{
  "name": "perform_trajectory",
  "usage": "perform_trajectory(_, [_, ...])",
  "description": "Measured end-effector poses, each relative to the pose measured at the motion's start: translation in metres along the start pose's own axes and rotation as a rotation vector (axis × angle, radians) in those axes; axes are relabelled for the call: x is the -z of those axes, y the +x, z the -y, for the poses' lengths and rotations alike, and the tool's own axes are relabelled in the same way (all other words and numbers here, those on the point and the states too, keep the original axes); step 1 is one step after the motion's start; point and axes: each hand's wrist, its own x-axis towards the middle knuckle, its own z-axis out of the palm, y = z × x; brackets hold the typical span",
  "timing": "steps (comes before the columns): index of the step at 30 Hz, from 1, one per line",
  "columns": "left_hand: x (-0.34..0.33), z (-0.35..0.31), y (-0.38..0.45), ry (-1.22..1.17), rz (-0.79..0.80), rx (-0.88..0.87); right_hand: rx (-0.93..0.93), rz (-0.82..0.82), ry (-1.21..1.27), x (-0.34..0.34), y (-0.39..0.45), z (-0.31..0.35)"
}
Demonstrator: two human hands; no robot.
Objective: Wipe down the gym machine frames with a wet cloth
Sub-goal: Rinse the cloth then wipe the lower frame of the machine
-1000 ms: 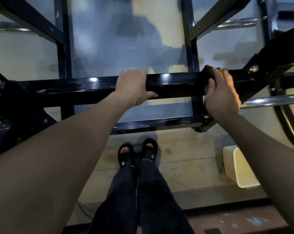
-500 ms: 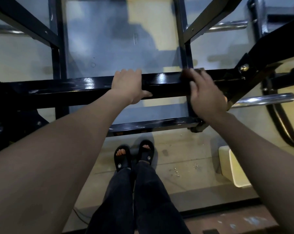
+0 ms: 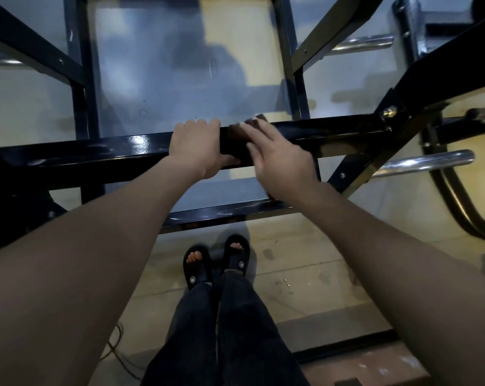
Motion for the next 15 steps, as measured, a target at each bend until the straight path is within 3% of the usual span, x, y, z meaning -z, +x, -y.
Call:
perform_trajectory(2, [0.001,-0.001,0.0,0.009,0.019,0.003,-0.072,-0.059,0.026,0.018,-0.005,-0.038])
perform_trajectory(5, [0.0,0.0,-0.002,0.043,0.011,-0.006,-0.417,-0.192,0.101,0.031,-0.002,-0.071])
perform_trajectory(8, [-0.001,-0.001,-0.004,0.054,0.01,-0.01,-0.59,-0.298,0.191,0.015,0.006,-0.037])
perform_trajectory(10, [-0.001,-0.003,-0.004,0.059,0.018,0.0,-0.438,-0.216,0.177,-0.001,0.005,0.004])
perform_trajectory(12, [-0.002,-0.004,-0.003,0.056,0.029,0.002,-0.136,-0.075,0.13,-0.013,-0.001,0.024])
perform_trajectory(15, [-0.001,-0.004,-0.003,0.058,0.039,-0.002,0.146,-0.033,0.033,0.002,-0.002,-0.014])
